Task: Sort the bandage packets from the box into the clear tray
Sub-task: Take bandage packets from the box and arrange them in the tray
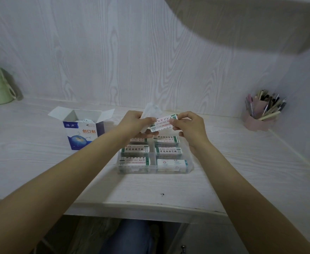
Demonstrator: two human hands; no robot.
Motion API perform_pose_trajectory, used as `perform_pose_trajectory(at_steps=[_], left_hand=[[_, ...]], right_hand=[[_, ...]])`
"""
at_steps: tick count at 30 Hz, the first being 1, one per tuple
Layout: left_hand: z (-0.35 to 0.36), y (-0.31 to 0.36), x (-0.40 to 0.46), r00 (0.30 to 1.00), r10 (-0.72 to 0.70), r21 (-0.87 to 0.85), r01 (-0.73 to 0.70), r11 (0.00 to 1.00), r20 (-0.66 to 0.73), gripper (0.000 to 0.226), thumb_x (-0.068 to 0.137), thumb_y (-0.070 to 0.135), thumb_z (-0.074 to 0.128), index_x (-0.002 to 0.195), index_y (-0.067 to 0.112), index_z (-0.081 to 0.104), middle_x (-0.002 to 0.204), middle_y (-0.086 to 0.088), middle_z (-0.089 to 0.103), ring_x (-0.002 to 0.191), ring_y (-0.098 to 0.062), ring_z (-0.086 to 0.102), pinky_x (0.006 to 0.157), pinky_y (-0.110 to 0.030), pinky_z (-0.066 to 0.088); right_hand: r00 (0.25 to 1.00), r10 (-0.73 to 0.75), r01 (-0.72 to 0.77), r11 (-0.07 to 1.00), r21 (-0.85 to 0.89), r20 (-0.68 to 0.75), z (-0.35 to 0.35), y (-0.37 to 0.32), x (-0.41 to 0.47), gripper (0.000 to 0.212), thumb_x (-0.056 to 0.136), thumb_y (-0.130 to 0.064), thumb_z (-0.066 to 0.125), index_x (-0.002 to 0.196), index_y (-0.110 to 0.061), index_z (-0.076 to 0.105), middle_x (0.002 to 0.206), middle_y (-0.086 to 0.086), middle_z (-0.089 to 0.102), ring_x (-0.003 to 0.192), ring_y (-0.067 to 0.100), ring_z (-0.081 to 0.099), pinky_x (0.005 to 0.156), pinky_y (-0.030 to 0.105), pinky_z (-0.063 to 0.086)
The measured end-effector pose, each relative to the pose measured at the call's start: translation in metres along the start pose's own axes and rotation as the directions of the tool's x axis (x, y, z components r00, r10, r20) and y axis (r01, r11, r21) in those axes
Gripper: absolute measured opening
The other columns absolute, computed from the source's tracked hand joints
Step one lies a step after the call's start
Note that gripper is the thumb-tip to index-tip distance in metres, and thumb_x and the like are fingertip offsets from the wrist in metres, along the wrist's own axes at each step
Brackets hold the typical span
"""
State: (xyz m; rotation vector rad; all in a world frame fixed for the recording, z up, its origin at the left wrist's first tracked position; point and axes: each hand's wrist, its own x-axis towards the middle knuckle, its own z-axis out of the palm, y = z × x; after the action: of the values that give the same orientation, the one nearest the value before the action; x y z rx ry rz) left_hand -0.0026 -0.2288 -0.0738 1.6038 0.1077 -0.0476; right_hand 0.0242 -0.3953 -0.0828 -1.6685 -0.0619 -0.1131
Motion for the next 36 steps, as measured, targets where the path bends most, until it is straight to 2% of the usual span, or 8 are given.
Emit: perform_pose_trajectory(at_steps=[3,7,12,16,19,22,27,36], left_hand=[[-0.002,-0.001,0.003,0.994,0.064,0.092,-0.056,0.994,-0.09,0.013,0.093,0.014,0.058,0.098,0.003,0.063,0.087,-0.008,0.069,0.057,-0.015,0.07,0.049,-0.022,0.055],[-0.004,-0.003,0.011,0.986,0.094,0.198,-0.066,0.978,-0.138,0.017,0.099,0.015,0.047,0.104,0.006,0.06,0.082,-0.005,0.071,0.051,-0.008,0.062,0.044,-0.017,0.046],[0.002,-0.005,0.017,0.994,0.011,0.363,0.029,0.931,-0.105,0.019,0.1,0.013,0.041,0.104,0.005,0.057,0.086,-0.007,0.071,0.056,-0.011,0.057,0.047,-0.02,0.039],[0.005,-0.007,0.018,0.997,0.012,0.484,0.027,0.875,-0.076,0.019,0.099,0.015,0.044,0.1,0.004,0.06,0.091,-0.011,0.071,0.056,-0.013,0.06,0.045,-0.02,0.036],[0.005,-0.009,0.018,0.998,-0.009,0.495,0.04,0.868,-0.065,0.019,0.099,0.015,0.044,0.1,0.004,0.059,0.092,-0.011,0.07,0.055,-0.014,0.061,0.042,-0.017,0.035],[0.007,-0.009,0.017,0.999,-0.023,0.506,0.042,0.862,-0.042,0.019,0.098,0.016,0.045,0.101,0.005,0.06,0.092,-0.009,0.07,0.056,-0.013,0.062,0.043,-0.017,0.036],[0.012,-0.009,0.016,0.999,-0.032,0.513,0.025,0.858,0.004,0.018,0.097,0.016,0.045,0.101,0.005,0.059,0.091,-0.005,0.07,0.062,-0.018,0.066,0.045,-0.019,0.039],[0.008,-0.007,0.017,0.999,0.047,0.566,-0.038,0.824,-0.001,0.019,0.099,0.015,0.041,0.099,0.005,0.057,0.096,-0.005,0.068,0.055,-0.013,0.062,0.038,-0.011,0.036]], right_hand=[[0.999,0.011,-0.012,0.998,-0.058,-0.031,-0.003,0.006,0.005,0.019,0.084,-0.007,0.069,0.102,-0.013,0.066,0.081,0.005,0.068,0.059,0.005,0.059,0.051,0.015,0.044],[0.998,0.014,-0.023,0.987,-0.157,-0.055,-0.006,0.018,0.011,0.011,0.086,-0.004,0.065,0.091,-0.013,0.069,0.095,0.008,0.068,0.056,0.006,0.058,0.053,0.016,0.045],[0.998,0.054,-0.064,0.947,-0.316,-0.041,-0.004,0.028,0.013,0.008,0.087,-0.006,0.065,0.093,-0.011,0.067,0.089,0.011,0.065,0.059,0.008,0.058,0.047,0.011,0.042],[0.999,-0.03,0.044,0.842,-0.538,0.036,-0.003,0.033,0.014,0.013,0.087,-0.011,0.064,0.1,-0.013,0.065,0.1,0.009,0.06,0.087,0.016,0.056,0.059,0.018,0.039],[0.995,-0.061,0.095,0.741,-0.665,0.075,0.0,0.035,0.015,0.016,0.089,-0.014,0.062,0.105,-0.013,0.065,0.101,0.006,0.059,0.086,0.015,0.053,0.069,0.024,0.039],[0.993,-0.076,0.115,0.631,-0.767,0.087,0.002,0.035,0.015,0.018,0.091,-0.015,0.059,0.107,-0.013,0.064,0.104,0.005,0.057,0.098,0.021,0.056,0.071,0.027,0.039],[0.991,-0.109,0.126,0.535,-0.835,0.08,0.002,0.036,0.015,0.018,0.092,-0.015,0.056,0.107,-0.014,0.064,0.118,0.006,0.055,0.101,0.023,0.056,0.072,0.029,0.041],[0.991,-0.091,0.133,0.485,-0.865,0.101,0.004,0.038,0.018,0.016,0.092,-0.018,0.055,0.103,-0.01,0.063,0.114,0.008,0.057,0.096,0.026,0.058,0.072,0.033,0.046]])
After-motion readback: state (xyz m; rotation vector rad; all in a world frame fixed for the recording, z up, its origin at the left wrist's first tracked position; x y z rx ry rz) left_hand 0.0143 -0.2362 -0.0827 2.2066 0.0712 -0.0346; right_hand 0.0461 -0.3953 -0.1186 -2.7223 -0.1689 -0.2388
